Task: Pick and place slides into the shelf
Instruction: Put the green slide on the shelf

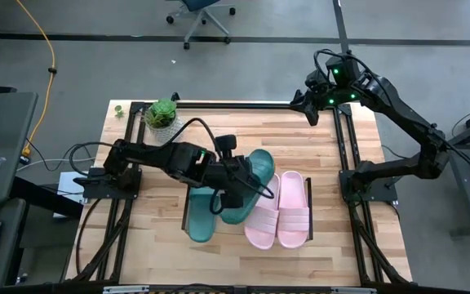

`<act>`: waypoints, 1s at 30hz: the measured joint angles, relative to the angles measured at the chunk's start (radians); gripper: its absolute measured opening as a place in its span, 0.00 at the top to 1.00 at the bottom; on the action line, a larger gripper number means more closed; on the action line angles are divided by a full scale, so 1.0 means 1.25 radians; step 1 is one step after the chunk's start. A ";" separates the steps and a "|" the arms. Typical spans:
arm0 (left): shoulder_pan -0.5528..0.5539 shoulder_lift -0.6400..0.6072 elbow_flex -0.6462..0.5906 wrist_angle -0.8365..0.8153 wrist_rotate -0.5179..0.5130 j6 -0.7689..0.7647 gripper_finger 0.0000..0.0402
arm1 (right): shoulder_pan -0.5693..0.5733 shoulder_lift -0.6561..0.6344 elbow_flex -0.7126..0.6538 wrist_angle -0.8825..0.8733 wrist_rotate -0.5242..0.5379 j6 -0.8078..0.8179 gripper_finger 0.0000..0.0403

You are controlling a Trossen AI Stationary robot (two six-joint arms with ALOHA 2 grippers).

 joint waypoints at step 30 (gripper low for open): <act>-0.031 0.066 -0.003 -0.156 0.080 -0.242 1.00 | -0.001 0.000 0.000 -0.008 -0.043 -0.039 0.78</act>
